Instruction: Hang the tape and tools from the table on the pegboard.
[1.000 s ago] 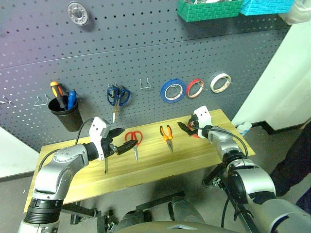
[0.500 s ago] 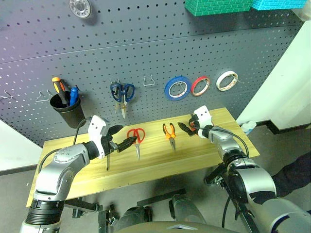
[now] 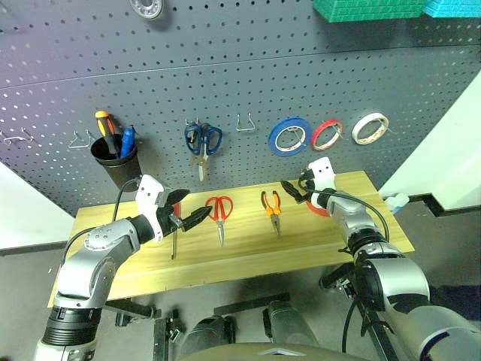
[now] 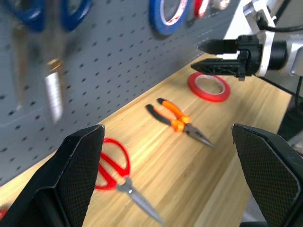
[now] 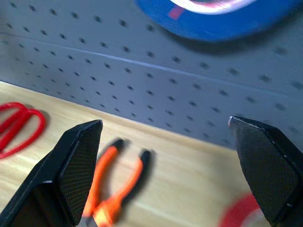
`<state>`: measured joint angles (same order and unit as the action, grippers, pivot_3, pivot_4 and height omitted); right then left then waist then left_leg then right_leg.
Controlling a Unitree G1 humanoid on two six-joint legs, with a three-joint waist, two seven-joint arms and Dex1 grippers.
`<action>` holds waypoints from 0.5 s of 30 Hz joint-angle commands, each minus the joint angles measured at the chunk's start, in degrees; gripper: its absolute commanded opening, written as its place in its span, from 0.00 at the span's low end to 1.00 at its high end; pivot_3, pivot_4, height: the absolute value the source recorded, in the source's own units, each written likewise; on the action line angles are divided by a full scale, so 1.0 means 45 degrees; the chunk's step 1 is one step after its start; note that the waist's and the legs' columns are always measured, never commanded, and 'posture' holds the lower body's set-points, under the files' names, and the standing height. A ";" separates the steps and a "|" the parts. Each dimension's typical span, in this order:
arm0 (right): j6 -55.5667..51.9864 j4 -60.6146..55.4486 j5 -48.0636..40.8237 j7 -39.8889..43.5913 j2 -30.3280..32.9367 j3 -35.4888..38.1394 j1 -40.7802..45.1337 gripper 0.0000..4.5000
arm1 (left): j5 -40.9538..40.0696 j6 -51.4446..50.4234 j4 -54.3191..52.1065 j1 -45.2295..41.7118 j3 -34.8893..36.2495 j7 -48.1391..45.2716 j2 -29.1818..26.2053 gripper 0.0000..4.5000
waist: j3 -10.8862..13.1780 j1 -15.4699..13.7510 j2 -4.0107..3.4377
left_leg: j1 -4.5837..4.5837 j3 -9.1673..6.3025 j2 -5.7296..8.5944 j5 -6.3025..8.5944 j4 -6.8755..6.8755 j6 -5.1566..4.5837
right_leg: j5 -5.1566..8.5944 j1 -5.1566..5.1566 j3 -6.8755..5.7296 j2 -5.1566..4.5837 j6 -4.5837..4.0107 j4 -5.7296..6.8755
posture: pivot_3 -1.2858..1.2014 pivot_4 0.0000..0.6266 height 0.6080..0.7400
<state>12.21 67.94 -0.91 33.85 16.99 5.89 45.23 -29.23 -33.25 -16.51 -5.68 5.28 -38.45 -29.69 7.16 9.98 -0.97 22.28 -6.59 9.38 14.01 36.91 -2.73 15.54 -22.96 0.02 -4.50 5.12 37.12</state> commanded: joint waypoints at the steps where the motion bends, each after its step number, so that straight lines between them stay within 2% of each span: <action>1: 0.0121 -0.0019 0.0019 -0.0009 -0.0112 -0.0084 0.0404 1.00 | -0.0133 0.0067 -0.0736 0.0124 0.0274 0.0200 -0.0011 0.99 | 0.0002 -0.0143 0.0000 | 0.0023 0.0001 -0.0002 -0.0043 -0.0017 0.0047 | 0.0000 -0.0034 0.0007 0.0001 0.0000 0.0007 | 0.45 0.20 1.00; 8: 0.0255 0.0260 0.0303 -0.0063 -0.0339 -0.0381 0.0608 1.00 | -0.0326 -0.0175 -0.1685 0.0783 0.0459 0.0718 0.0024 0.99 | 0.0010 -0.0423 0.0006 | 0.0020 0.0003 -0.0014 -0.0076 -0.0149 0.0085 | -0.0011 -0.0056 0.0029 0.0005 -0.0029 0.0028 | 0.47 0.21 1.00; 15: 0.0156 0.0517 0.0523 -0.0355 -0.0250 -0.0462 0.0731 1.00 | -0.0533 -0.0364 -0.2317 0.1362 0.0632 0.1094 0.0020 0.99 | 0.0089 -0.0999 0.0018 | 0.0016 0.0007 -0.0029 -0.0081 -0.0159 0.0093 | -0.0013 -0.0066 0.0035 0.0022 -0.0044 0.0028 | 0.48 0.23 1.00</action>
<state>12.44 70.44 1.50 32.54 15.72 3.74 46.39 -30.69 -34.94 -24.50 0.47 6.40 -33.96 -29.33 7.56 5.48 -0.89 22.35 -6.56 9.25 13.65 36.19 -2.31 15.48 -23.26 0.17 -4.40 4.92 37.25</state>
